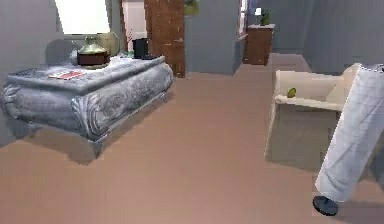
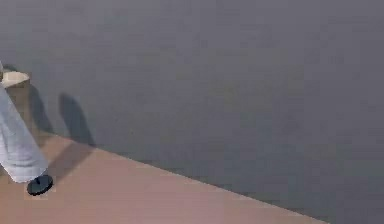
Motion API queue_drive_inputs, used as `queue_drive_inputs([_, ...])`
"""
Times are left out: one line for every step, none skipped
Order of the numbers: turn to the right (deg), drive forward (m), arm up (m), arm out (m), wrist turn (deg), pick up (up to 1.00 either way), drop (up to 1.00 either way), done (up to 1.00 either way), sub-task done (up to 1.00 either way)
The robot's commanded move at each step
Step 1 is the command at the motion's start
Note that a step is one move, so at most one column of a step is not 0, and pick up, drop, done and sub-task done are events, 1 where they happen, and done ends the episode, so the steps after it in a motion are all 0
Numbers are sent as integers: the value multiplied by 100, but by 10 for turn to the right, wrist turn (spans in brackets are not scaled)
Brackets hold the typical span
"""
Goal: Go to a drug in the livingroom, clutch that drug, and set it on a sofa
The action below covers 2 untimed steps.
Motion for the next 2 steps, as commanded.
queue_drive_inputs([0, 100, 0, 0, 0, 0, 0, 0, 0])
queue_drive_inputs([0, 100, 0, 0, 0, 0, 0, 0, 0])
